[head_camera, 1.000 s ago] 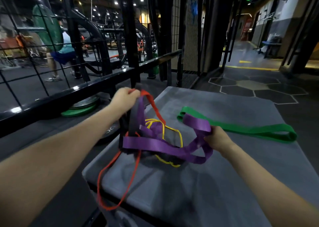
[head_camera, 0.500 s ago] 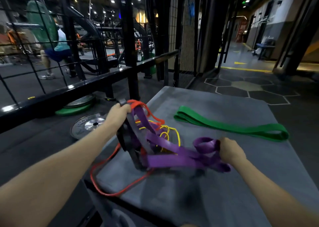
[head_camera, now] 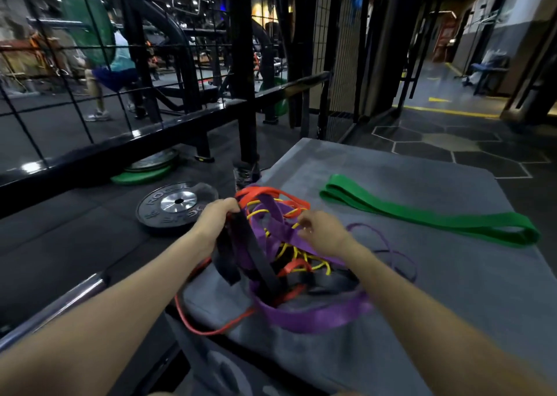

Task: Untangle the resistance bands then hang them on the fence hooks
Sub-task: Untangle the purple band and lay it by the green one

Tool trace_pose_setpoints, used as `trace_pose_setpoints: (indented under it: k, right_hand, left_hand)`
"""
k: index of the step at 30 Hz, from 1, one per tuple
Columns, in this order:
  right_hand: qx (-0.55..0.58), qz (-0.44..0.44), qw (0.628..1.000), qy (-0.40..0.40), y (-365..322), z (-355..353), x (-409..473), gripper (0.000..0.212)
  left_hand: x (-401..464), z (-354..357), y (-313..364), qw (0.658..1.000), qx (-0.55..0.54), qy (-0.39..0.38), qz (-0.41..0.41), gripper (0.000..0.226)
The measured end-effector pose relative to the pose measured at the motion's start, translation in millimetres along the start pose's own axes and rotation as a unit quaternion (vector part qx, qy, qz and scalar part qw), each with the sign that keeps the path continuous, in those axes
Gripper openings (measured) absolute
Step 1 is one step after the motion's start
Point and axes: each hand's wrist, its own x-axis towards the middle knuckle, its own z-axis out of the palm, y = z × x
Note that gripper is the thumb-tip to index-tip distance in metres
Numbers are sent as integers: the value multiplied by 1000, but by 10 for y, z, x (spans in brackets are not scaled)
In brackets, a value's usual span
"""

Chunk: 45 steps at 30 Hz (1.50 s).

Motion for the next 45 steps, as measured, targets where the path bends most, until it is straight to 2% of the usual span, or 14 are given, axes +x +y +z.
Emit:
trace_pose_setpoints:
  k: [3, 9, 13, 15, 22, 25, 29, 32, 36, 38, 40, 41, 43, 45]
  right_hand:
    - [-6, 16, 1000, -1, -21, 336, 238, 20]
    - [-81, 74, 992, 61, -73, 628, 546, 42]
    - [93, 51, 992, 64, -111, 551, 635, 15]
    - [154, 12, 987, 40, -131, 382, 656, 28]
    - [234, -128, 963, -50, -172, -428, 401, 17]
    - [377, -103, 920, 27, -142, -692, 302, 35]
    - [524, -100, 843, 67, -74, -846, 186, 42]
    - [576, -90, 809, 73, -95, -934, 63, 47]
    - [668, -53, 734, 111, -55, -1105, -78, 46]
    - [684, -20, 717, 132, 26, -1123, -153, 37]
    - [633, 28, 762, 136, 126, -1053, -212, 28]
    - [564, 47, 814, 133, 163, -997, -233, 24]
    - [330, 59, 936, 105, 277, -869, -240, 25]
    - [98, 52, 994, 17, 365, -762, -228, 48]
  left_hand:
    - [48, -36, -24, 1000, -13, -14, 1, 16]
    - [171, -176, -106, 999, -24, -36, 15, 15]
    - [243, -254, -187, 997, -62, -52, -17, 13]
    - [278, -264, -217, 995, -90, -49, -6, 16]
    - [348, -252, -95, 991, -116, 48, 34, 27]
    - [298, -200, -26, 996, -65, 46, 44, 28]
    - [298, -203, -77, 995, 69, 38, 64, 74]
    - [182, -139, -12, 977, 183, 92, 68, 48]
    - [145, -102, -12, 950, 281, 130, 52, 49]
    - [177, -112, -42, 939, 318, 129, 33, 50]
    - [172, -95, -37, 930, 347, 113, 30, 53]
    - [168, -79, -44, 929, 356, 93, 31, 55]
    - [186, -72, -86, 925, 378, 37, 21, 57]
    - [180, -80, -137, 898, 440, -9, -15, 61]
